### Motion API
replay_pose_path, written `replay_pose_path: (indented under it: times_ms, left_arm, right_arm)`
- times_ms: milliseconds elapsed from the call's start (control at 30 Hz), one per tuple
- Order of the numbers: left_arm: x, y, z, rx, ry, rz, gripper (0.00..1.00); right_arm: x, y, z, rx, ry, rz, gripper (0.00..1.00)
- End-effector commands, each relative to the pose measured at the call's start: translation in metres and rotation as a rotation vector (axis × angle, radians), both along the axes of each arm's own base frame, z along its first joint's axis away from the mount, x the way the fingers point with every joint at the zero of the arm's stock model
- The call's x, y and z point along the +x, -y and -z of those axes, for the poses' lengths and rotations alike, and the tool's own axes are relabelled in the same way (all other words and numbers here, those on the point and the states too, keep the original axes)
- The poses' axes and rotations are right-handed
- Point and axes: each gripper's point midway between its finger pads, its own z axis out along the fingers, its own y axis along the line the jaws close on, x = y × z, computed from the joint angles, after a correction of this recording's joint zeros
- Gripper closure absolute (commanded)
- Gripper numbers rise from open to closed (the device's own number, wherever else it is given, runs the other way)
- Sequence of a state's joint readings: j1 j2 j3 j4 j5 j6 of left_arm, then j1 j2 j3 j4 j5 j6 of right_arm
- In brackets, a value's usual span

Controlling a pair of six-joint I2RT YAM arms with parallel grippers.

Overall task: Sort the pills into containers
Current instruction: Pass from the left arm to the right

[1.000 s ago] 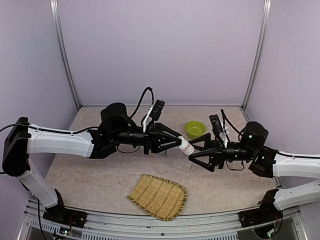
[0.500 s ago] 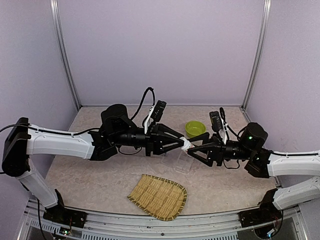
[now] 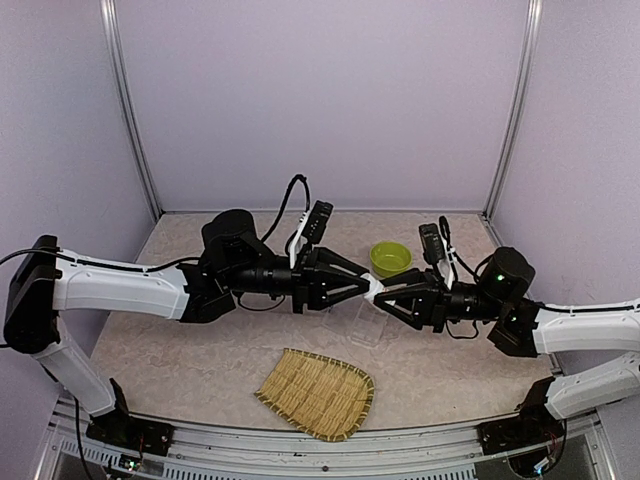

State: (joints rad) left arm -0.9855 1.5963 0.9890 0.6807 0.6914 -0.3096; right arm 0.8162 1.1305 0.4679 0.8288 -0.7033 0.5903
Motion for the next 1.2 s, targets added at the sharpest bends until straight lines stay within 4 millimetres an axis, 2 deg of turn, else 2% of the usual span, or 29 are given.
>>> replay_pose_path:
  times_ms: [0,200,300,433,667,833,900,967,1067,1167]
  left_arm:
    - [0.001,0.002,-0.004,-0.02,0.025,-0.015,0.87]
    - [0.001,0.004,-0.004,-0.027,0.026,-0.026,0.87]
    - [0.001,0.006,-0.002,-0.024,0.022,-0.032,0.87]
    - [0.008,0.009,0.003,-0.007,-0.023,-0.067,0.83]
    - [0.038,0.015,0.02,0.078,-0.238,-0.252,0.83]
    - [0.038,0.015,0.024,0.096,-0.334,-0.287,0.81]
    - [0.037,0.016,0.022,0.091,-0.343,-0.279,0.73]
    - [0.037,0.016,0.019,0.084,-0.345,-0.275,0.59]
    - [0.036,0.015,0.014,0.068,-0.328,-0.271,0.44]
    - [0.036,0.011,0.007,0.044,-0.303,-0.268,0.16]
  right_arm:
    - [-0.002,0.0,0.0,0.006,0.013,0.002,0.59]
    - [0.0,0.001,-0.001,0.017,0.014,0.016,0.65]
    - [0.0,0.002,-0.004,0.029,0.02,0.02,0.73]
    - [0.005,0.003,-0.002,0.005,0.034,0.059,0.78]
    - [0.036,0.016,0.007,-0.105,0.113,0.286,0.79]
    - [0.054,0.028,0.013,-0.171,0.136,0.416,0.83]
    - [0.055,0.029,0.011,-0.171,0.144,0.423,0.84]
    - [0.054,0.028,0.01,-0.172,0.145,0.42,0.85]
    - [0.05,0.027,0.007,-0.159,0.142,0.4,0.86]
    - [0.044,0.026,0.005,-0.138,0.129,0.366,0.87]
